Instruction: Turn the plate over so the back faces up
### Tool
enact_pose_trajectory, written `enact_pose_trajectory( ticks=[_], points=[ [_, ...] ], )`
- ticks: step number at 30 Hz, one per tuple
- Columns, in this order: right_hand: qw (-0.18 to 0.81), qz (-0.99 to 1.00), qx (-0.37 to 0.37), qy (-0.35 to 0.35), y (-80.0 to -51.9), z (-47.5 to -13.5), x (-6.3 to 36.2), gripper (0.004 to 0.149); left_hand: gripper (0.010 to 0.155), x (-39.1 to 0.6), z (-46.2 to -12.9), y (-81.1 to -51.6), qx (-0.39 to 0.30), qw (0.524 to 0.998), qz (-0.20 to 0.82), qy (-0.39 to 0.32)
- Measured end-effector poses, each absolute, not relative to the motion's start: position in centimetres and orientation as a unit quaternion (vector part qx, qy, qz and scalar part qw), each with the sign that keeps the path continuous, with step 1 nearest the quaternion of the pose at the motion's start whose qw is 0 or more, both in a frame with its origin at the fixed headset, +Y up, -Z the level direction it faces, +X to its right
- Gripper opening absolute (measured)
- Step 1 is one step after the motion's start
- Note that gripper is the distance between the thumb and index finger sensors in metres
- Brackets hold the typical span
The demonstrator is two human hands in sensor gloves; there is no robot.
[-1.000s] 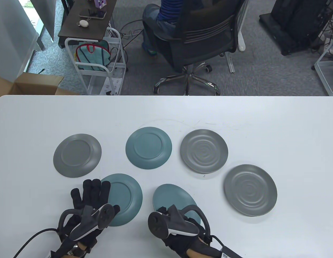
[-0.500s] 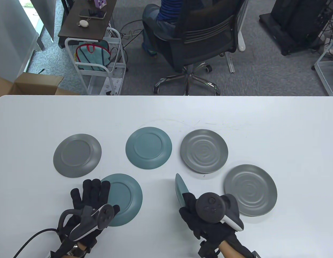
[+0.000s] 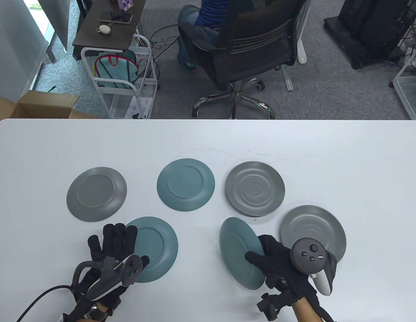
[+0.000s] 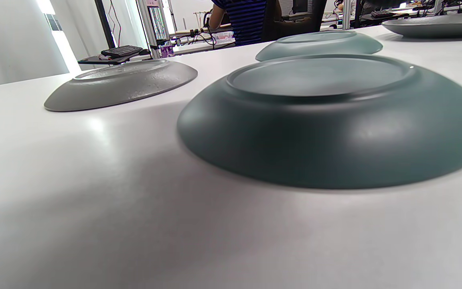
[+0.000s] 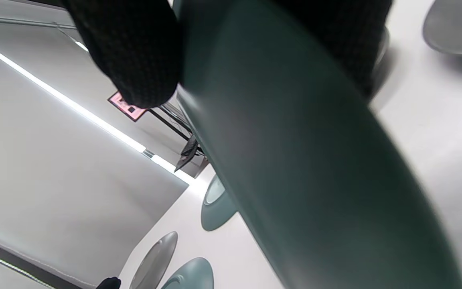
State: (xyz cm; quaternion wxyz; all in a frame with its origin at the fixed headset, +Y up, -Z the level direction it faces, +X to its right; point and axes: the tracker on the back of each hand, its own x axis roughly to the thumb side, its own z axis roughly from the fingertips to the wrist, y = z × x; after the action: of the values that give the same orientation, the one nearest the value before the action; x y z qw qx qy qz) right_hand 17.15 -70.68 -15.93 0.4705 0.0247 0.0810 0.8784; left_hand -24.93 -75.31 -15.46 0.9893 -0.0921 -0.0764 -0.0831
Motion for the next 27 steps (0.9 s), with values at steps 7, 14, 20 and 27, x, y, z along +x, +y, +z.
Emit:
enact_pose_trajectory(
  ticks=[7,14,20,27],
  points=[
    [0.453,0.878,-0.028,0.151,-74.0,-16.1,17.9,0.057,0.089,-25.0,-15.4,-75.3,-0.091,0.99,-0.082,-0.076],
    [0.389,0.895,-0.061,0.21,-76.5,-16.4,17.5,0.065,0.089,-24.9,-15.4,-75.3,-0.089,0.99,-0.081,-0.081],
    [0.351,0.906,-0.076,0.226,-77.5,-17.2,17.1,0.068,0.088,-24.8,-15.4,-75.5,-0.094,0.989,-0.08,-0.081],
    [0.33,0.91,-0.082,0.237,-78.1,-17.7,16.8,0.07,0.089,-24.8,-15.5,-75.6,-0.1,0.989,-0.08,-0.08]
  ],
)
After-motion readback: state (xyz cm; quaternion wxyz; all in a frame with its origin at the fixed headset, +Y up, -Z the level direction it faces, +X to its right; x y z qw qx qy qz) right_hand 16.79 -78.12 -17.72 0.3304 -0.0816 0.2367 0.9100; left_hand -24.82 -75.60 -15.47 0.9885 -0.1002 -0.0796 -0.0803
